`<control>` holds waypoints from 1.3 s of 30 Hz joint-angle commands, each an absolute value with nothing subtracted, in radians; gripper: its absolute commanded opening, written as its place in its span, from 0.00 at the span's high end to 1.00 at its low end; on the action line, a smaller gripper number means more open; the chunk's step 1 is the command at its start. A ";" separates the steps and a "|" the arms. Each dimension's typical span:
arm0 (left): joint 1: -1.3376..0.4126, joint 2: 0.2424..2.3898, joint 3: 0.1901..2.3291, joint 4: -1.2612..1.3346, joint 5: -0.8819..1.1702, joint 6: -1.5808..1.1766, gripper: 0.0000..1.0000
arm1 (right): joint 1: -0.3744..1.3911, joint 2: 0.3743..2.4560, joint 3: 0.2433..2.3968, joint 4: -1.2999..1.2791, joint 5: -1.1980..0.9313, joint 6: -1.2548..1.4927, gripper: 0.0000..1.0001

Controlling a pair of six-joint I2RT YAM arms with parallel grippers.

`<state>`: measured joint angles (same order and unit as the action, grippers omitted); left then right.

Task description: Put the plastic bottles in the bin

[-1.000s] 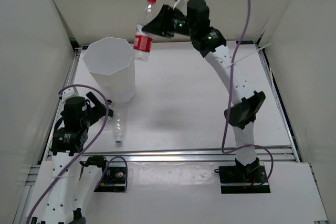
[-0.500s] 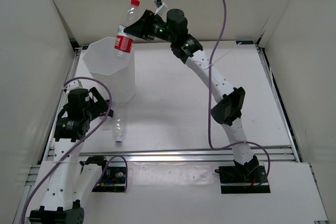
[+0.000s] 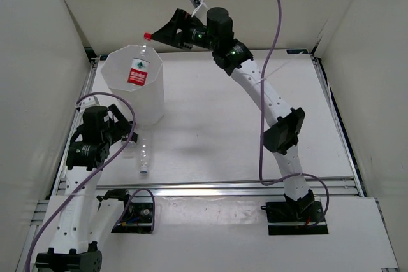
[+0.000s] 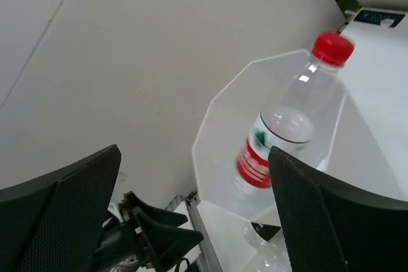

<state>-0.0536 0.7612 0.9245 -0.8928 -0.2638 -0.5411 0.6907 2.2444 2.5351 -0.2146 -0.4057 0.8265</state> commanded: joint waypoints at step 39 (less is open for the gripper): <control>-0.048 1.080 0.623 -0.396 -0.339 -0.430 0.00 | 0.470 1.835 2.342 -0.577 -0.589 0.614 0.00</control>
